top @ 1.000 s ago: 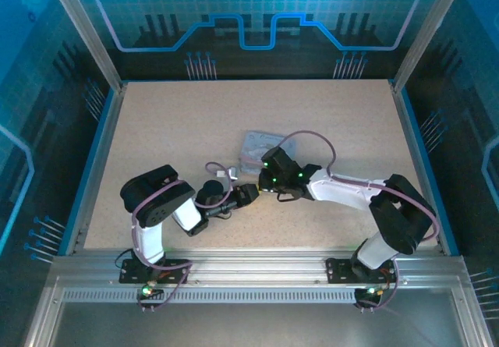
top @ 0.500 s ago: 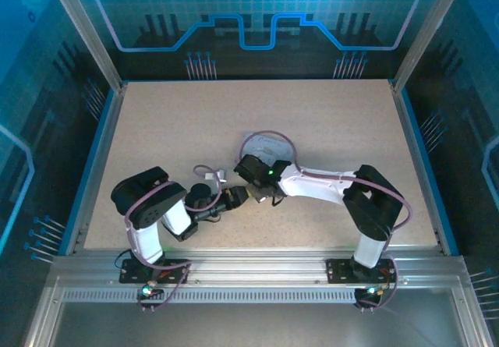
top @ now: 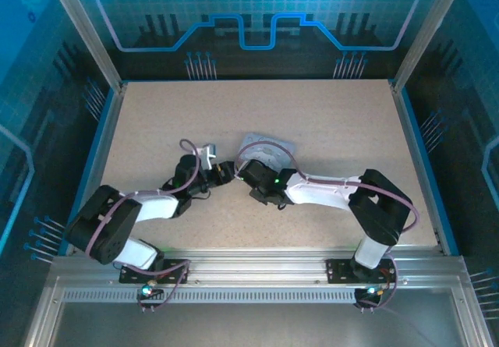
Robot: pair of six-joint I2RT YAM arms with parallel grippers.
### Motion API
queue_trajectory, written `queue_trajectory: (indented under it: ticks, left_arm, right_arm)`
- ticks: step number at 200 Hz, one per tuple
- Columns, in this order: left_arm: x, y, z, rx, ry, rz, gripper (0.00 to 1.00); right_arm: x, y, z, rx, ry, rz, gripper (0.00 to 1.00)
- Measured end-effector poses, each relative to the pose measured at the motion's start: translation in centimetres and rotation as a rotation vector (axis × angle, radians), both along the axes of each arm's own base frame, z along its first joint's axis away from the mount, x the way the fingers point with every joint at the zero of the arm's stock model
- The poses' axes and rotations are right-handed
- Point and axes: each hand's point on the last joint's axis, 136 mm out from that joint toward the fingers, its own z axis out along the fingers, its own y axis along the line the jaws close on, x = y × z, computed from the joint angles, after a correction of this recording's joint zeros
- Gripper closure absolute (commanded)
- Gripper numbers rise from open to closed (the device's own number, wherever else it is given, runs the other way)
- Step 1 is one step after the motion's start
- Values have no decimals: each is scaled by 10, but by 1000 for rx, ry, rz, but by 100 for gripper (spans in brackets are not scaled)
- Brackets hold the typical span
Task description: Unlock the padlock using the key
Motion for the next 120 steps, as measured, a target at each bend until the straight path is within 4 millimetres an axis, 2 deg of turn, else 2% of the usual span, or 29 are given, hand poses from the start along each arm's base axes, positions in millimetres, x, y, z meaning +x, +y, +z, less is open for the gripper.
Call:
queue_trajectory:
  ticks: [26,57,82,120]
  left_arm:
    - [14,9,12,49,-5,7,45]
    - [16,17,1,85,44,-1,45]
    - [14,16,-11,100,89,-20,45]
    - [16,13,-19,103,114,-36,45]
  right_arm:
    - [0,1,1,6,-15,47,100]
    - [2,-1,5,-2,-37,85,100]
    - [6,-3,8,-10,-47,96,100]
    - [8,-5,10,-23,-53,110,100]
